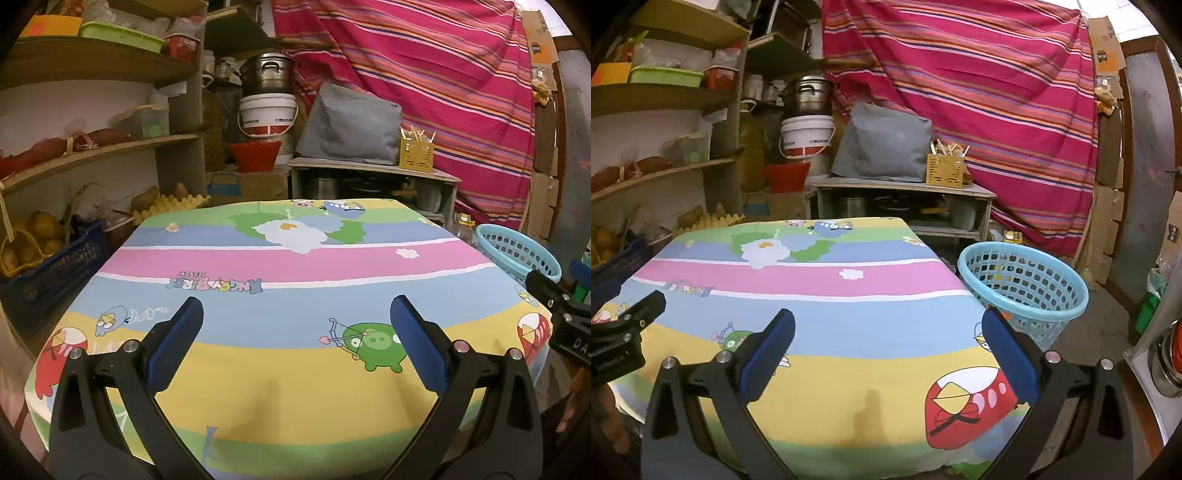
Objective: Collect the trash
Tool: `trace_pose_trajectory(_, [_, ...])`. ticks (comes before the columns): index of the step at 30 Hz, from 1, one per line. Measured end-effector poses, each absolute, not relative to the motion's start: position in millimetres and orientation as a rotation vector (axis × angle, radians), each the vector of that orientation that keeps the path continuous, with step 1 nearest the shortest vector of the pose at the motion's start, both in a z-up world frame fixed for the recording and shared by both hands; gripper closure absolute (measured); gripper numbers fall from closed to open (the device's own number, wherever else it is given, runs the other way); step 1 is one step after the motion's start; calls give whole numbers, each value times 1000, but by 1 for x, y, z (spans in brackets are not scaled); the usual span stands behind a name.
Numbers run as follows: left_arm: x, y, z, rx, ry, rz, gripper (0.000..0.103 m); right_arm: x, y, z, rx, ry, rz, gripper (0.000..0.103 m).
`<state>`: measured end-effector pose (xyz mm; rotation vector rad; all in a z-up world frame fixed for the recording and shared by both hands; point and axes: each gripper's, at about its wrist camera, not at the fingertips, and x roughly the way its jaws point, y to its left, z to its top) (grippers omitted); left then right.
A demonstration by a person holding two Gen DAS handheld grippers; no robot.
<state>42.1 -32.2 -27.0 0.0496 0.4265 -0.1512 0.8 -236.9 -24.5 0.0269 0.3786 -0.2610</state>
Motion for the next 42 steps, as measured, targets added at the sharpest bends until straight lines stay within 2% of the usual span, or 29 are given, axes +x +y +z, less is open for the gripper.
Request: trace_pose_trajectory(42, [38, -36, -24, 60, 378, -121, 5, 1, -232, -22, 15, 368, -227, 4])
